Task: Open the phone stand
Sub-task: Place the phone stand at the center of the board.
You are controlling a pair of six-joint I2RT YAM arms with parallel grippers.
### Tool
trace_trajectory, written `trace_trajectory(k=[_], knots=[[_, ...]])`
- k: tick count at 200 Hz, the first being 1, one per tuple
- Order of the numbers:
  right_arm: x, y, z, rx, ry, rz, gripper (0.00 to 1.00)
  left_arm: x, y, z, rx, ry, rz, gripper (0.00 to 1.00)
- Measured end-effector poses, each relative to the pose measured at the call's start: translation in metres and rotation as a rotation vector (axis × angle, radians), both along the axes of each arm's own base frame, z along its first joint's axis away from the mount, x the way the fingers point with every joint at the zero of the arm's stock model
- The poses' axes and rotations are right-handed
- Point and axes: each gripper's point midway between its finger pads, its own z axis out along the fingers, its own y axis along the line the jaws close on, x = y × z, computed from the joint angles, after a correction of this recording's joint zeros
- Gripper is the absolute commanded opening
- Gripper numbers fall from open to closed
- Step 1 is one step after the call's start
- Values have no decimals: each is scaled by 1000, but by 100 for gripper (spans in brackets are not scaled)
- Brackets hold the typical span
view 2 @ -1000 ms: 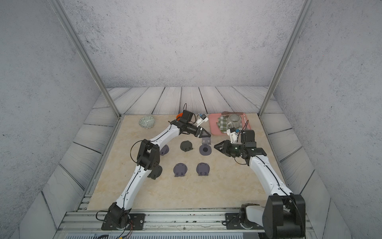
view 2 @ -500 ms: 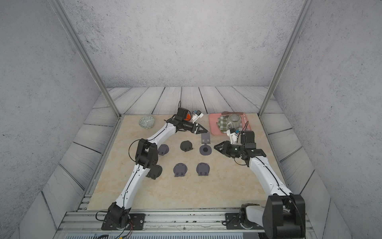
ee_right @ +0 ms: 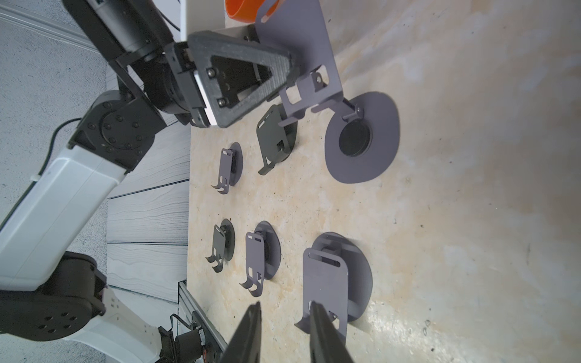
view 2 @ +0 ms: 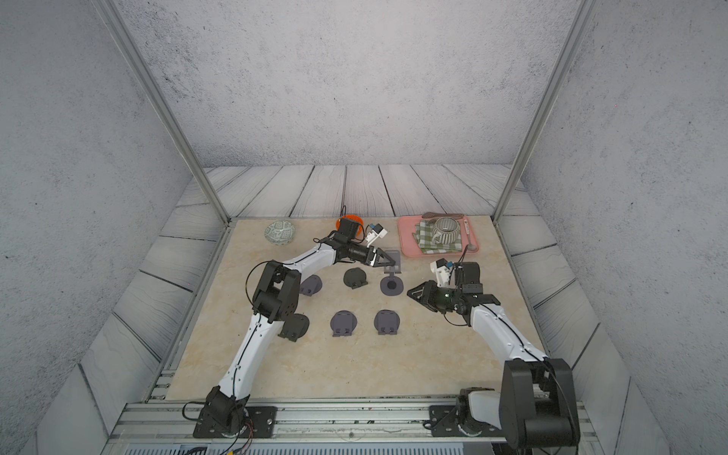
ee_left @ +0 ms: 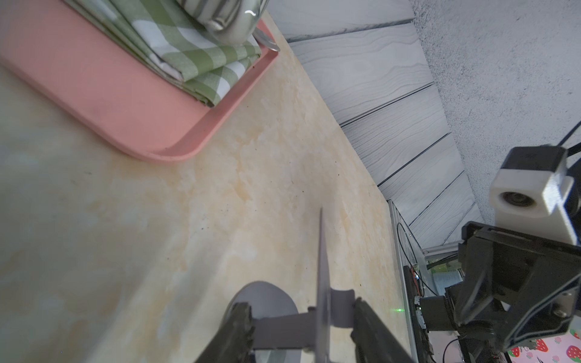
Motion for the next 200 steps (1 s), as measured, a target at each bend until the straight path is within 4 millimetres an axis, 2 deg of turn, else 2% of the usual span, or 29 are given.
trace_trajectory(k=[55,95,124,157,177,200], knots=[[4,0,-7,-1,2,0,30,4,-10,24,-64,-10,8,52],[4,0,-12,-3,16,-1,30,6,-16,43,-89,-23,4,46],[5,0,-12,-3,13,-1,30,2,-18,39,-85,-11,-1,53],[5,0,-12,-4,7,0,30,-1,-18,19,-47,19,21,55],[6,0,-12,-4,6,0,30,5,-16,14,-25,11,54,58],[6,0,-12,-4,5,0,30,21,-5,11,-5,-1,110,60]])
